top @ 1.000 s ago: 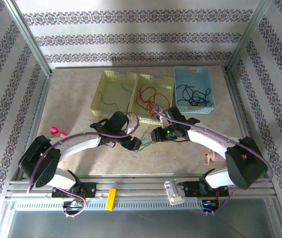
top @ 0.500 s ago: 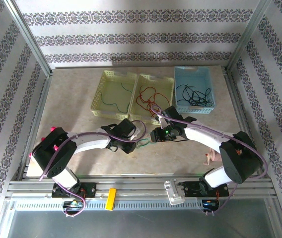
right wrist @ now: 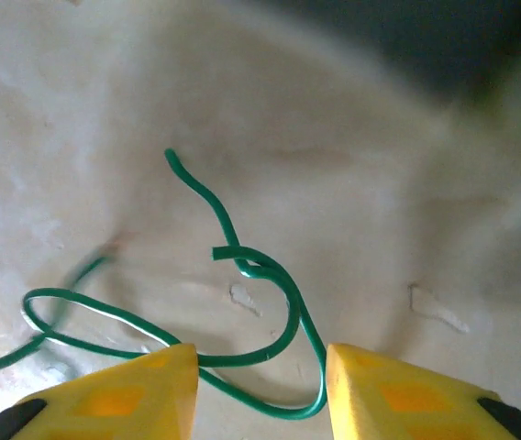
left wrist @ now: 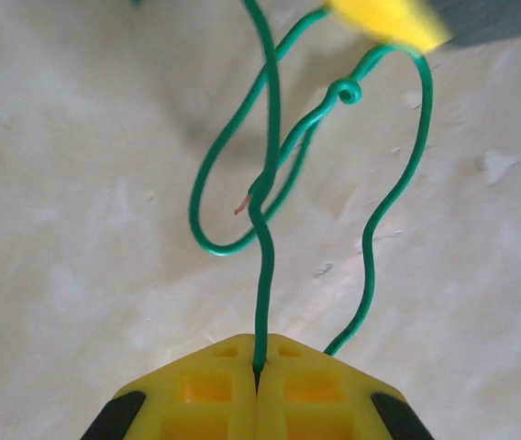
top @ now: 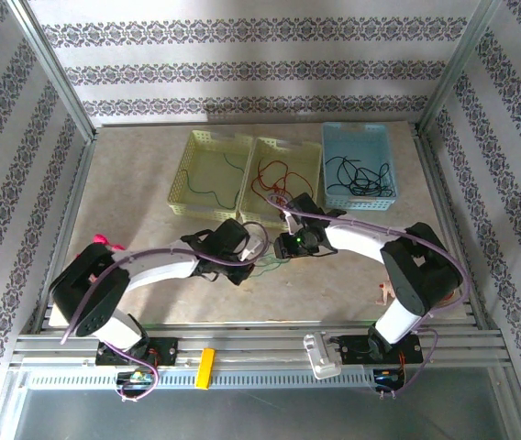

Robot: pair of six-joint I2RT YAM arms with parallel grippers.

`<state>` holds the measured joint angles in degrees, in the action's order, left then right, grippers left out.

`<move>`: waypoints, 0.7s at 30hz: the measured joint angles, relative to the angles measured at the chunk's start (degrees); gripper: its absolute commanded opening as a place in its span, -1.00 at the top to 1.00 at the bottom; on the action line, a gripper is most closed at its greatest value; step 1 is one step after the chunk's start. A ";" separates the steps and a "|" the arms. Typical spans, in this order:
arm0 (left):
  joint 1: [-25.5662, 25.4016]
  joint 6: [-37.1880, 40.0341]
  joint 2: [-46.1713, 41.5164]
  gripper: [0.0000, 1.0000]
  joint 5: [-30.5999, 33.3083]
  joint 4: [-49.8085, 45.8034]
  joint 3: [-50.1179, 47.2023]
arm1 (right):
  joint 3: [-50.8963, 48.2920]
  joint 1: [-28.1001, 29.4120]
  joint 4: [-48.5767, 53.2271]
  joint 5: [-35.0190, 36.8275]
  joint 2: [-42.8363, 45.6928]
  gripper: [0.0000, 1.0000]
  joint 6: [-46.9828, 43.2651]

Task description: Untangle the cables

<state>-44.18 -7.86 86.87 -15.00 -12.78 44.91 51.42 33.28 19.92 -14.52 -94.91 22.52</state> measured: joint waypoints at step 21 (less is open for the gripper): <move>13.88 1.14 -29.40 1.00 -0.98 -3.37 0.07 | -6.62 -4.24 -4.39 1.03 5.14 0.22 3.52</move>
<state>-30.30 -6.72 57.47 -15.99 -16.14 44.97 44.80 29.04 15.53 -13.50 -89.78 26.04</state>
